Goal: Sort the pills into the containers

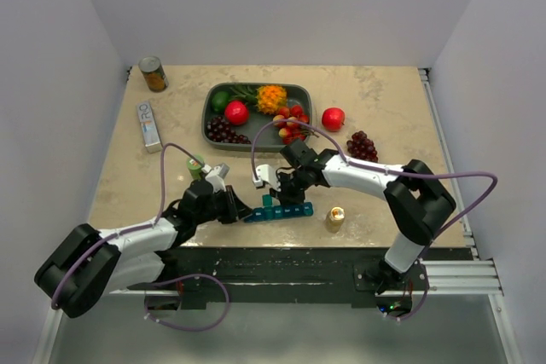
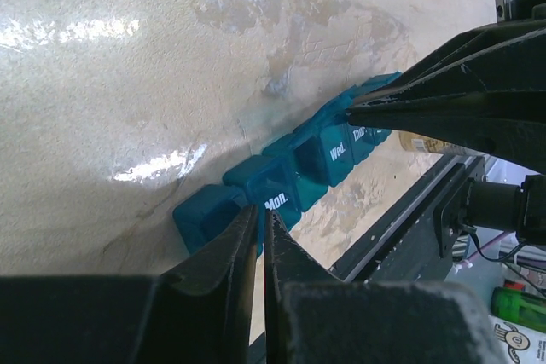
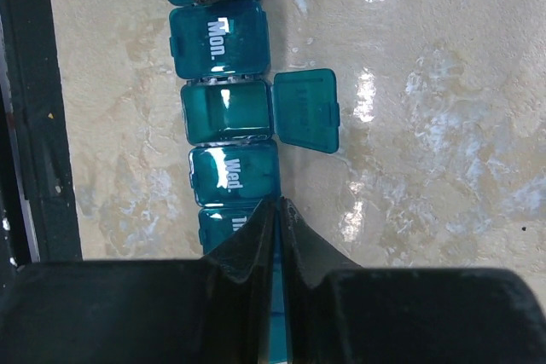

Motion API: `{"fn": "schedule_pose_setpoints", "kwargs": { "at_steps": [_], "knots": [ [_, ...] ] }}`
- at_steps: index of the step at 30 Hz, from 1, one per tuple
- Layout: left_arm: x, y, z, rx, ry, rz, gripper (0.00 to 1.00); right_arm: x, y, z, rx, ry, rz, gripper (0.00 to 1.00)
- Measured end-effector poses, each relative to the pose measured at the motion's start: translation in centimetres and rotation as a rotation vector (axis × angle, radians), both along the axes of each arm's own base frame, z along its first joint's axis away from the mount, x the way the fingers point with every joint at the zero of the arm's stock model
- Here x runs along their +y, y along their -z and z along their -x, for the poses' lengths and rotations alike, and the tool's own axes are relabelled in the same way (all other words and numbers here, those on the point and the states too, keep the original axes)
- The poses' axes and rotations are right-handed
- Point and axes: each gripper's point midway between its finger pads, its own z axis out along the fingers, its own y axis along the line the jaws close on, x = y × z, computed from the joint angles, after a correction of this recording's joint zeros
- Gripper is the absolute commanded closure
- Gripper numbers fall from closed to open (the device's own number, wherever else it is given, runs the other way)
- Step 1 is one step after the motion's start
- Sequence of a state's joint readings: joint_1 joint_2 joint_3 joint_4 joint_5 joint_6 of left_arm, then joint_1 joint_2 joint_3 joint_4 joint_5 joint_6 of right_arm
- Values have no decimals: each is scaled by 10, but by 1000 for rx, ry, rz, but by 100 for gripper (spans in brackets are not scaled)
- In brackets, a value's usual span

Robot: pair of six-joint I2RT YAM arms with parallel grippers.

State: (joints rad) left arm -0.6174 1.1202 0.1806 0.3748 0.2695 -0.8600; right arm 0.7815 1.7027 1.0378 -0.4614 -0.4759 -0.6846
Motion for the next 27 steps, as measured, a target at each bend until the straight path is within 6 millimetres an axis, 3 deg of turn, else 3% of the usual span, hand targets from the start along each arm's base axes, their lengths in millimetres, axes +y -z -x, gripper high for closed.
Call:
{"fn": "schedule_pose_setpoints", "kwargs": {
  "at_steps": [5, 9, 14, 17, 18, 21, 27],
  "knots": [
    [-1, -1, 2, 9, 0, 18, 85, 0, -2, -1, -1, 8, 10, 80],
    [1, -2, 5, 17, -2, 14, 77, -5, -9, -2, 11, 13, 20, 64],
    [2, -16, 5, 5, 0, 12, 58, -14, -51, -12, -11, 15, -42, 50],
    [-2, -37, -1, -45, 9, 28, 39, -24, -86, -22, -57, 35, -115, 39],
    [-3, -48, -4, -76, 13, 43, 32, -30, -99, -26, -78, 49, -147, 29],
    [-5, -73, -7, -162, 28, 75, 27, -57, -132, -42, -141, 129, -225, 4],
    [-18, -97, 6, -296, 157, 83, 26, -132, -169, -69, -304, 428, -343, 1]
  ]
}}
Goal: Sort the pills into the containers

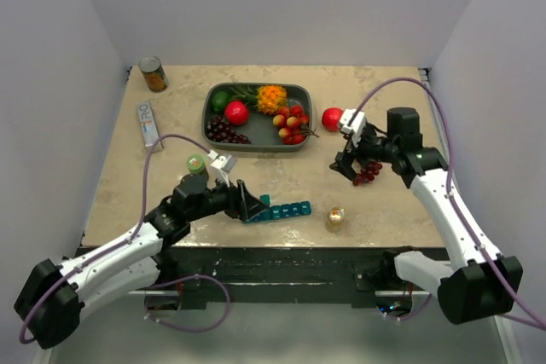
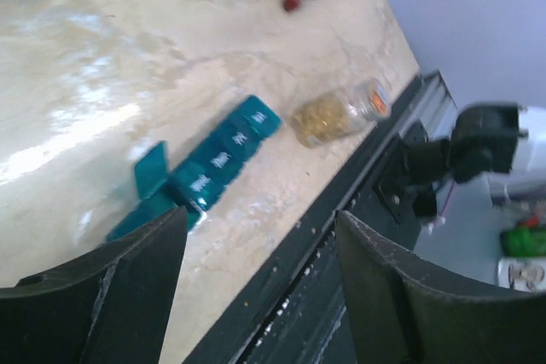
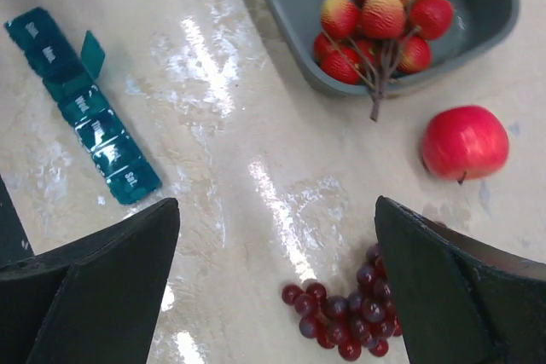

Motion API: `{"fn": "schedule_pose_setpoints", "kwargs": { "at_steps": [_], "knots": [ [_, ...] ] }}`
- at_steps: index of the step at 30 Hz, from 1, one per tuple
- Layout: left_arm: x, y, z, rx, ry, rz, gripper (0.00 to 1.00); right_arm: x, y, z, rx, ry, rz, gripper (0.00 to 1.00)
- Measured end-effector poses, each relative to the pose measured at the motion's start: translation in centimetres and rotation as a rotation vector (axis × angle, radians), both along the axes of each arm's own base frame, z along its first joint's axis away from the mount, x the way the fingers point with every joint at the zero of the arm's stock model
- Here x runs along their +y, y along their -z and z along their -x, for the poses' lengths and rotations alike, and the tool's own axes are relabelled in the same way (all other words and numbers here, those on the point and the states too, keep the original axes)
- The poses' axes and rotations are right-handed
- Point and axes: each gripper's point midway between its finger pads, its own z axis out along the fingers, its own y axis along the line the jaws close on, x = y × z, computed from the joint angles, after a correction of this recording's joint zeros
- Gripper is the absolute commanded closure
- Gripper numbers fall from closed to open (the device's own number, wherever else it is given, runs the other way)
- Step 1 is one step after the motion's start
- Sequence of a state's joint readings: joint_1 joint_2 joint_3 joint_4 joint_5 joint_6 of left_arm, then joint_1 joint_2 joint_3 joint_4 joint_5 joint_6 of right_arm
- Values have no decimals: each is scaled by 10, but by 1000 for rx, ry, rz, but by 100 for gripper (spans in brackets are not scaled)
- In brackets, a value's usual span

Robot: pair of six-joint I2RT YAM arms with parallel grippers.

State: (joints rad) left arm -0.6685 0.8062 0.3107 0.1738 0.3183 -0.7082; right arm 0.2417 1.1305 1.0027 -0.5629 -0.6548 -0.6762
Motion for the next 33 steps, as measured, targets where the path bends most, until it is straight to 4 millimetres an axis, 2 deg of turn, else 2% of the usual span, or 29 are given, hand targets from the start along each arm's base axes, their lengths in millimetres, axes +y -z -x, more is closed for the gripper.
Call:
{"fn": "schedule_pose_setpoints", "kwargs": {
  "at_steps": [3, 7, 9, 12, 16, 19, 22, 27, 33],
  "knots": [
    [-29, -14, 19, -95, 155, -41, 19, -23, -5, -5, -4, 103, -52, 1],
    [-74, -25, 44, -284, 372, -95, 15, -38, -5, -15, 18, 171, -94, 1],
    [-88, -16, 52, -357, 447, -129, 14, -38, -4, -16, 27, 173, -108, 1],
    [-109, 9, 56, -436, 548, -213, 13, -37, -2, -14, 40, 169, -123, 1],
    [-145, 28, 47, -529, 628, -313, 12, -35, -1, -13, 48, 164, -132, 1],
    [-178, 24, 39, -617, 655, -339, 12, -36, 1, -14, 58, 167, -132, 1],
    [-201, 20, 32, -688, 661, -358, 12, -36, 4, -15, 66, 168, -131, 1],
    [-221, 32, 22, -749, 672, -418, 12, -36, 5, -15, 68, 168, -131, 1],
    [-237, 52, 14, -763, 692, -490, 21, -37, 5, -15, 68, 169, -131, 1]
  ]
}}
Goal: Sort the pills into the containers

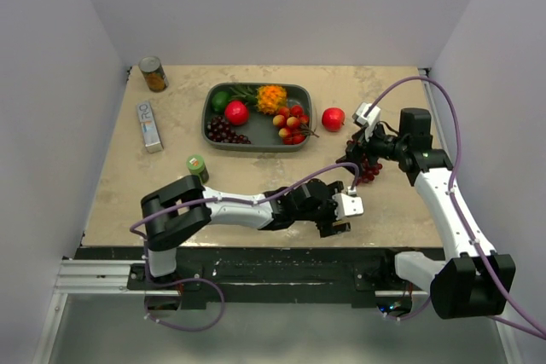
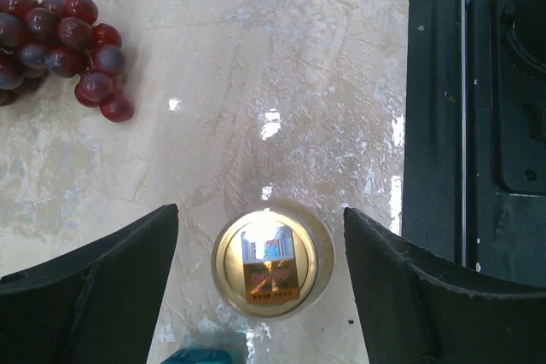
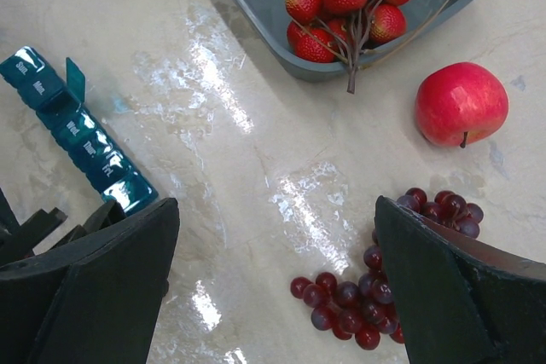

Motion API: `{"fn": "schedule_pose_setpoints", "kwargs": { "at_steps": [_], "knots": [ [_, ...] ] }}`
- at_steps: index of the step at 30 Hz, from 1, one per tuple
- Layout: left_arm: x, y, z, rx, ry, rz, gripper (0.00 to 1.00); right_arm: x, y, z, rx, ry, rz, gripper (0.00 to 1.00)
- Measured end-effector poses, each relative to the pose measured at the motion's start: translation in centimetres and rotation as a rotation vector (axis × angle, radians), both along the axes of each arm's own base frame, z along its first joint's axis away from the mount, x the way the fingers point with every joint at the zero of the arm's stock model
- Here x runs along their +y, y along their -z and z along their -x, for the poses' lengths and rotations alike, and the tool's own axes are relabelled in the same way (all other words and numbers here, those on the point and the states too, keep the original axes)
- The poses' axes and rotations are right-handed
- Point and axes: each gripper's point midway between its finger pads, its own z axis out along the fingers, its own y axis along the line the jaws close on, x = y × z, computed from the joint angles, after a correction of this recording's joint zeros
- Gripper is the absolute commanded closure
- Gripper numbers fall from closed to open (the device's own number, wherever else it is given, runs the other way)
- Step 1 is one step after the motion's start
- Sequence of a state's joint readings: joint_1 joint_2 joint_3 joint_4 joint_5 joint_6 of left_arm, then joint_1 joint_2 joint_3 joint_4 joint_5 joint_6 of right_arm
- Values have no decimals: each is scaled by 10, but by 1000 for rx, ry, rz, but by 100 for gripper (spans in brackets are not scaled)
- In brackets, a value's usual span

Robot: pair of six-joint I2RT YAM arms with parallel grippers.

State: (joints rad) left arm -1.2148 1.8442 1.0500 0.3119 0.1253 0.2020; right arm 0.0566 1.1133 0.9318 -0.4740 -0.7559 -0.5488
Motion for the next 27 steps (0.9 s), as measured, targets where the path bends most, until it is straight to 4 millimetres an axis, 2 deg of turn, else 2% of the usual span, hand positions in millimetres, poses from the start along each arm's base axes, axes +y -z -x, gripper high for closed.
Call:
{"fn": "schedule_pose_setpoints", "kwargs": {
  "at_steps": [3, 4, 6, 7, 9, 10, 12, 16, 19, 22, 23, 27],
  "knots": [
    [-4, 5, 3, -3, 3, -15, 32, 0, 0, 0, 0, 1, 0, 1],
    [-4, 7, 4, 0, 6, -20, 40, -1, 0, 0, 0, 2, 0, 1],
    [-2, 11, 7, 6, 8, -36, 51, -1, 0, 0, 0, 3, -2, 1],
    [-2, 12, 8, 9, 7, -40, 65, -1, 0, 0, 0, 3, -2, 1],
    [-2, 12, 9, 11, 10, -40, 76, -1, 0, 0, -1, 3, -2, 1],
    [-2, 12, 10, 18, 6, -41, 88, -1, 0, 0, 1, 2, -3, 1],
    [-2, 13, 10, 30, -2, -39, 100, -1, 0, 0, 1, 2, -3, 1],
    [2, 9, 13, 88, -45, -21, 100, -2, 0, 0, 1, 4, -3, 1],
    [21, -6, 19, 161, -106, 26, 100, -2, 1, 0, -2, 1, 0, 1],
    [46, -42, 19, 222, -205, 138, 100, 1, 0, 3, -5, -25, -9, 1],
    [58, -61, 16, 247, -257, 206, 100, 3, 0, 4, -7, -42, -12, 1],
    [99, -115, 0, 375, -460, 422, 100, 14, 1, 21, -7, -152, -33, 1]
  ]
}}
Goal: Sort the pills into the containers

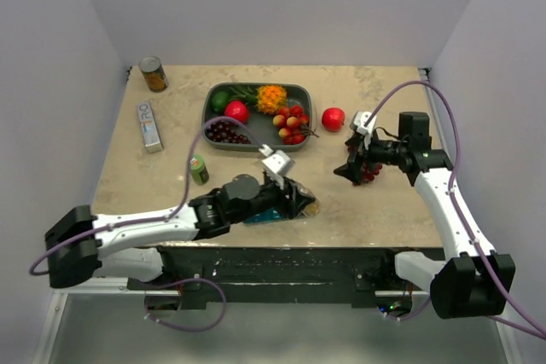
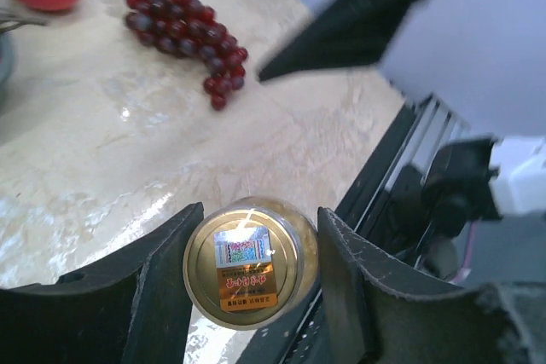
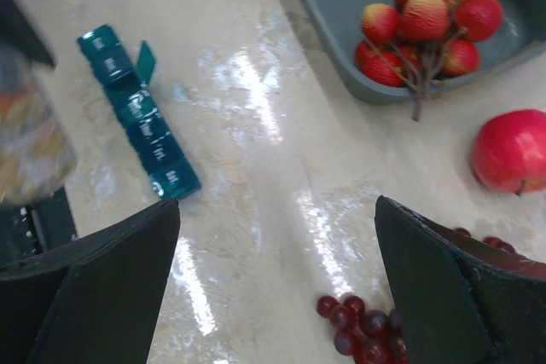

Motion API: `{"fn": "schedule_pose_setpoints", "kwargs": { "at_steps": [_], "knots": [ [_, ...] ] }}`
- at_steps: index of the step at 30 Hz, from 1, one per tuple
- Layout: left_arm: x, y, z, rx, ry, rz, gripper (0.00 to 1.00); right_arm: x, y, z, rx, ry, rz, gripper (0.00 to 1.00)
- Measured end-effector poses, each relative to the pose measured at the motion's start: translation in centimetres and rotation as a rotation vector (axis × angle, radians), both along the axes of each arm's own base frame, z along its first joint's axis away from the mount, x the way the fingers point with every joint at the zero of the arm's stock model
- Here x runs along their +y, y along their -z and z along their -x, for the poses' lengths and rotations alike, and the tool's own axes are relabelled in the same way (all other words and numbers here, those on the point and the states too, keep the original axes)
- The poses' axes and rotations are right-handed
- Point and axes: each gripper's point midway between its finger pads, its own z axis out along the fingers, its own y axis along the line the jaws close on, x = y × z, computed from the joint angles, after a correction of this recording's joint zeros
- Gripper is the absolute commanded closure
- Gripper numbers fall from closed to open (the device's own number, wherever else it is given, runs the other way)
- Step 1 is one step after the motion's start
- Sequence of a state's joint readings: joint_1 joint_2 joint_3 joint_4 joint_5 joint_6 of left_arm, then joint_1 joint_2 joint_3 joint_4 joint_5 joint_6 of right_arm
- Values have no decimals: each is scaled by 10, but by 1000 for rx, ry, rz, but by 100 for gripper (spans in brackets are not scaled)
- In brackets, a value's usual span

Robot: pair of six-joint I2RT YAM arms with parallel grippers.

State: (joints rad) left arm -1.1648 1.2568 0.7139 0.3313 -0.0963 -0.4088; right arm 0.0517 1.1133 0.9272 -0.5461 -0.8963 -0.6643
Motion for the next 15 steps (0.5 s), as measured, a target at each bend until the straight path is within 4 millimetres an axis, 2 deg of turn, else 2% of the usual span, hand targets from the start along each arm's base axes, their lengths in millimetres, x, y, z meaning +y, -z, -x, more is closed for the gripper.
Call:
{"fn": "schedule_pose_setpoints", "kwargs": {
  "at_steps": [3, 6, 10, 15],
  "knots": [
    [34, -22, -12, 95, -138, 143, 100, 18, 4, 19, 4, -115, 4, 1],
    [55, -23, -10, 178, -215, 227, 100, 48, 5, 42, -3, -249, 14, 1],
    [62, -19, -12, 243, -270, 262, 100, 82, 4, 70, 5, -397, 9, 1],
    [64, -15, -17, 270, -316, 266, 100, 100, 7, 74, 89, -433, -27, 1]
  ]
}}
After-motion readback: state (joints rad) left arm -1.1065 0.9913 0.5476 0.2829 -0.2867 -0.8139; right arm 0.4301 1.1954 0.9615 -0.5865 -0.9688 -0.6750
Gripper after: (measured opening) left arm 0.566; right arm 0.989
